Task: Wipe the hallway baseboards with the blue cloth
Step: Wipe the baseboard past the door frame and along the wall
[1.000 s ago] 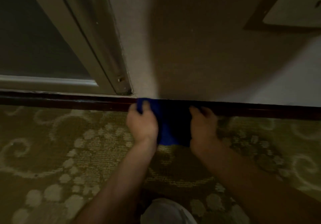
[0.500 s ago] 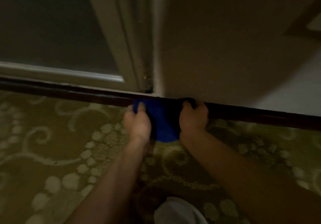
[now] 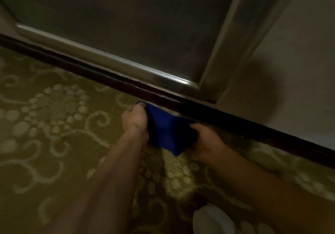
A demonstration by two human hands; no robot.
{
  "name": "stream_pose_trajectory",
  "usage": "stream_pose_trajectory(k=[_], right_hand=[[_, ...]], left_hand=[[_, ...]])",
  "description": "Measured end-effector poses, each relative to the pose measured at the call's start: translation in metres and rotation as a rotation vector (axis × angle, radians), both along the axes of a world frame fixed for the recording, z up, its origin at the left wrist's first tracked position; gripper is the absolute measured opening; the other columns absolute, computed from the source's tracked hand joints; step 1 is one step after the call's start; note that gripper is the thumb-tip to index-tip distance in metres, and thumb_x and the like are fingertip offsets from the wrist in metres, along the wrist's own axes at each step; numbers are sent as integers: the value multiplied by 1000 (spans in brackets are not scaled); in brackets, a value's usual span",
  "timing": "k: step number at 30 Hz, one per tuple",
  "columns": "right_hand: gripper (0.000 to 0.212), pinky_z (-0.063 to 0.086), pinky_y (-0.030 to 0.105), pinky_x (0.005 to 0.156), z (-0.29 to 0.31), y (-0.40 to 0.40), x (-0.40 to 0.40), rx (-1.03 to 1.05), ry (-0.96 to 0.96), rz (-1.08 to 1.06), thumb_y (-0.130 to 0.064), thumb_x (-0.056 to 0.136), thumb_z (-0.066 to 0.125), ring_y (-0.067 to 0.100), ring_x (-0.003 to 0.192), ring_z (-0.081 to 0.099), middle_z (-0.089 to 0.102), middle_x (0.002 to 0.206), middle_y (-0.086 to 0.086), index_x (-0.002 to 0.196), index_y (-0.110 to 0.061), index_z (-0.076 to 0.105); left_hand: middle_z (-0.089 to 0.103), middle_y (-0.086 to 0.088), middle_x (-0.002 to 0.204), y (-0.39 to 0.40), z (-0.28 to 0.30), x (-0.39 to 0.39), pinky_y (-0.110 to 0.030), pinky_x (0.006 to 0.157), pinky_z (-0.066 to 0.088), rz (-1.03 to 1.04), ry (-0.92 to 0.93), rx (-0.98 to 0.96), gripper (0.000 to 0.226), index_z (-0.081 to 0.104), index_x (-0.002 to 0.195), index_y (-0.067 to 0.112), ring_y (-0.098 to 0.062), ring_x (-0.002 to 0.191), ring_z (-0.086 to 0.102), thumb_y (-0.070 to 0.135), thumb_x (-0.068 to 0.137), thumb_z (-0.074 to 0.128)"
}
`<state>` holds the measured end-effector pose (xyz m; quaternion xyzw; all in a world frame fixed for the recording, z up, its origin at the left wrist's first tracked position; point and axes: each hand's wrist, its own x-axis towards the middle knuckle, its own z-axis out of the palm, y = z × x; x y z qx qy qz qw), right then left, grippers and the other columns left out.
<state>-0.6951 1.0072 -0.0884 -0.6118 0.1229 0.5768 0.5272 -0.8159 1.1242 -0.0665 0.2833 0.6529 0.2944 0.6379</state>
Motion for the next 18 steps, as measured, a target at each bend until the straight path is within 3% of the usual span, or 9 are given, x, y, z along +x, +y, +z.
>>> stream_pose_trajectory(k=[4,8,12,15,18], right_hand=[[33,52,46,68,41,-7,-13,53,-7,105,-17,100,51,31,100,60,59,121,10,133,-15,53],[33,53,56,70,67,-6,-39,90,-18,48,-12,101,48,36,109,57,53,135,14,135,-14,51],[27,57,52,80,70,15,-51,127,-121,-204,-14,93,55,37,110,61,61,125,15,119,-15,62],[13,53,53,93,54,34,-52,208,-253,-405,-14,84,55,32,106,61,64,109,9,90,-18,66],[25,46,53,100,17,48,-51,139,-245,-535,-15,71,54,32,100,60,64,100,6,93,-9,66]], left_hand=[[62,-8,115,-9,30,-27,-48,104,46,-70,12,57,18,59,111,20,-30,107,58,27,95,55],[55,-4,132,-22,54,-59,-55,104,43,-157,-42,34,36,47,136,27,-32,120,53,32,100,48],[65,-6,110,-11,63,-61,-45,84,54,-156,-163,79,11,56,107,24,-25,98,63,25,102,46],[70,-8,109,14,54,-46,-40,88,56,-142,-207,186,12,64,100,19,-22,99,67,21,99,52],[69,-9,105,31,20,-26,-40,89,53,-168,-168,134,12,65,97,18,-24,99,65,20,96,53]])
